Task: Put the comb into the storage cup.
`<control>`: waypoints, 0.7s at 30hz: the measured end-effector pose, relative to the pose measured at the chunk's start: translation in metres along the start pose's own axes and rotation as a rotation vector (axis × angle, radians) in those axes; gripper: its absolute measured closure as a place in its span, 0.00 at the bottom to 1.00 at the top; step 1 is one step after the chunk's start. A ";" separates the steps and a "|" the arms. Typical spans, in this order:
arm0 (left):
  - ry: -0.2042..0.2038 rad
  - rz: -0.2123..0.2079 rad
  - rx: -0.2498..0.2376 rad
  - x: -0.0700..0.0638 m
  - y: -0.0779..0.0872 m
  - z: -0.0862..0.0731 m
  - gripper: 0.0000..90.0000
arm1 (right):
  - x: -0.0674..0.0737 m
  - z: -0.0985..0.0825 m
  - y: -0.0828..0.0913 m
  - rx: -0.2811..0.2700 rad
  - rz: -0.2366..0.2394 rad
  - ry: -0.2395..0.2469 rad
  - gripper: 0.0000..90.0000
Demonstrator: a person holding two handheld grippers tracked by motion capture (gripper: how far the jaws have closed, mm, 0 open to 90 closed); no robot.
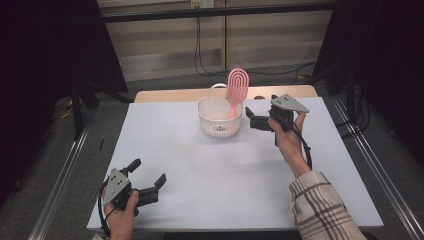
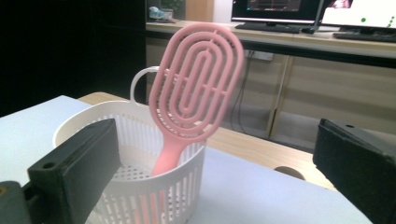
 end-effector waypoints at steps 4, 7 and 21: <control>0.006 0.000 0.001 0.000 0.000 0.000 0.03 | -0.002 -0.002 0.006 0.001 -0.004 -0.001 0.01; 0.000 -0.007 0.006 0.000 0.000 0.000 0.03 | -0.005 -0.004 0.011 -0.002 -0.011 -0.001 0.00; -0.001 -0.001 -0.001 -0.002 -0.001 0.000 0.03 | -0.009 -0.006 0.029 -0.023 -0.043 0.032 0.00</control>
Point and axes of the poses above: each handheld gripper's, and its own axes: y roughly backward along the jaws, z roughly out of its top, x roughly to its left, the point moved 3 cm from there along -y, roughly forward along the jaws
